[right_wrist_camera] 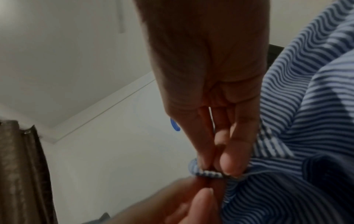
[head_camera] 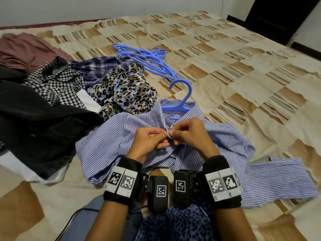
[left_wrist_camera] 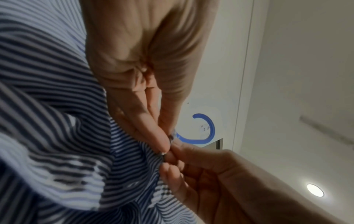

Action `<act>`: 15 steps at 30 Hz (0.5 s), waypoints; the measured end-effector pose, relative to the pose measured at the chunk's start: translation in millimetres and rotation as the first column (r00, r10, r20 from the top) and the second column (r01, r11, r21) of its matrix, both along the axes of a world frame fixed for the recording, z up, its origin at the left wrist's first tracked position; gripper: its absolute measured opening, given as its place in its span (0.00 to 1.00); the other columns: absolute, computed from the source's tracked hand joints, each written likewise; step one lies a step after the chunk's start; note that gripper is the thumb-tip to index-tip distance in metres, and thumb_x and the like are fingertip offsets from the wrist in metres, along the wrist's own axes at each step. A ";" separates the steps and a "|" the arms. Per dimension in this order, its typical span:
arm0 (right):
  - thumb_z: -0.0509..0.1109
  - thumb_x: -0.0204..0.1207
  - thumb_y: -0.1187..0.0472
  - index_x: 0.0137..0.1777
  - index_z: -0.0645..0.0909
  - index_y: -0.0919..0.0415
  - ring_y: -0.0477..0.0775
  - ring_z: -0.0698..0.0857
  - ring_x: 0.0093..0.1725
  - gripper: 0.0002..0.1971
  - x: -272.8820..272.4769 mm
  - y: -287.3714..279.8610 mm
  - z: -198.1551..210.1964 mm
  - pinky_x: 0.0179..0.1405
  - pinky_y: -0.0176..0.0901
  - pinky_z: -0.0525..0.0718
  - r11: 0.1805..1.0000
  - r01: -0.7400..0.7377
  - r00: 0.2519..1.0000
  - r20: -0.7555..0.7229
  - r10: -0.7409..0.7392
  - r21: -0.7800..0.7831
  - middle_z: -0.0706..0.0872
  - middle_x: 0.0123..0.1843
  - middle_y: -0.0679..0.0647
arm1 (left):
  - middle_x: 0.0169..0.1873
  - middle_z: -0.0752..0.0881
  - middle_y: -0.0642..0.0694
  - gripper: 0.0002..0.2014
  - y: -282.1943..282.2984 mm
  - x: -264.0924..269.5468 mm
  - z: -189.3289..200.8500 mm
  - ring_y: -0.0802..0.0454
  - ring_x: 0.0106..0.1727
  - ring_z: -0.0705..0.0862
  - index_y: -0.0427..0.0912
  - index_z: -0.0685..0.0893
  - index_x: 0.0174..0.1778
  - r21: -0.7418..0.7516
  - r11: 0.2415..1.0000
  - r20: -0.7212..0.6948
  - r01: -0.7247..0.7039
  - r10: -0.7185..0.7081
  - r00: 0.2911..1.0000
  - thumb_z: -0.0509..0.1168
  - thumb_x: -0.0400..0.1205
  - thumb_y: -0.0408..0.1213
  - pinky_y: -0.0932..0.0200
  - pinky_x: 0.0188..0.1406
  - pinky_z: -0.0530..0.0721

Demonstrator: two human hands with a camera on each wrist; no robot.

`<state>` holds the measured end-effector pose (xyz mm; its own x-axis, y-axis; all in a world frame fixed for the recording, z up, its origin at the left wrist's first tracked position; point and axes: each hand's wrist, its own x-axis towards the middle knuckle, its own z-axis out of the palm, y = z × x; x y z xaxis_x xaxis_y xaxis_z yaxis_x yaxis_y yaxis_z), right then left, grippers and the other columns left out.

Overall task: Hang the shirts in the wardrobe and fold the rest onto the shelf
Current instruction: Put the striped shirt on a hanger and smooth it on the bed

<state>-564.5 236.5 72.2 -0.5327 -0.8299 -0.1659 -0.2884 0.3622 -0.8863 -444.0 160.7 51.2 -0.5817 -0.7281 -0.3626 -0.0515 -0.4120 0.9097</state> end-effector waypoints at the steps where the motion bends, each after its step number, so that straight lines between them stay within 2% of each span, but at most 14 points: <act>1: 0.73 0.74 0.70 0.39 0.86 0.70 0.51 0.84 0.24 0.04 -0.8 -0.4 -0.9 0.30 0.37 0.86 1.000 -0.020 0.998 -0.058 0.019 -0.006 0.85 0.28 0.58 | 0.21 0.86 0.45 0.05 0.0 -0.5 -0.7 0.57 0.23 0.85 0.32 0.84 0.37 -0.019 1.000 0.005 -0.003 0.004 1.000 0.67 0.78 0.23 0.67 0.28 0.87; 5: 0.72 0.75 0.70 0.41 0.88 0.66 0.55 0.87 0.31 0.04 -4.2 -0.5 -3.0 0.39 0.43 0.88 0.995 -0.097 0.973 -0.211 0.095 0.000 0.87 0.31 0.58 | 0.23 0.86 0.44 0.04 0.7 -3.5 -1.6 0.58 0.23 0.84 0.32 0.85 0.36 -0.083 0.996 0.023 -0.015 0.017 1.000 0.69 0.77 0.25 0.66 0.28 0.87; 9: 0.71 0.68 0.74 0.40 0.87 0.68 0.52 0.86 0.35 0.05 -2.2 0.1 0.0 0.42 0.41 0.87 0.986 -0.169 0.935 -0.314 0.163 0.010 0.86 0.33 0.55 | 0.22 0.86 0.45 0.05 0.0 -4.4 -0.9 0.57 0.24 0.85 0.32 0.85 0.35 -0.136 0.990 0.011 -0.030 0.032 0.999 0.69 0.77 0.26 0.67 0.28 0.86; 11: 0.75 0.66 0.73 0.40 0.86 0.67 0.51 0.86 0.36 0.04 0.4 -0.7 -0.1 0.43 0.40 0.87 0.988 -0.156 0.932 -0.333 0.141 -0.018 0.87 0.34 0.56 | 0.22 0.86 0.46 0.04 -0.2 -5.1 -0.2 0.57 0.25 0.86 0.32 0.86 0.37 -0.148 0.988 0.008 -0.046 0.048 0.999 0.69 0.77 0.26 0.68 0.28 0.86; 15: 0.81 0.63 0.70 0.41 0.86 0.66 0.52 0.87 0.36 0.08 0.7 -4.2 -3.5 0.42 0.39 0.87 0.989 -0.101 0.916 -0.399 0.049 -0.110 0.88 0.35 0.57 | 0.21 0.86 0.47 0.04 -0.6 -7.2 -0.6 0.58 0.24 0.85 0.32 0.86 0.36 -0.175 0.981 0.010 -0.087 0.090 0.996 0.69 0.77 0.26 0.69 0.26 0.85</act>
<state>-563.7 232.4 68.7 -0.4687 -0.8701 0.1527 -0.6452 0.2191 -0.7320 -451.3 160.1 50.6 -0.5069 -0.8291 -0.2360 -0.0391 -0.2514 0.9671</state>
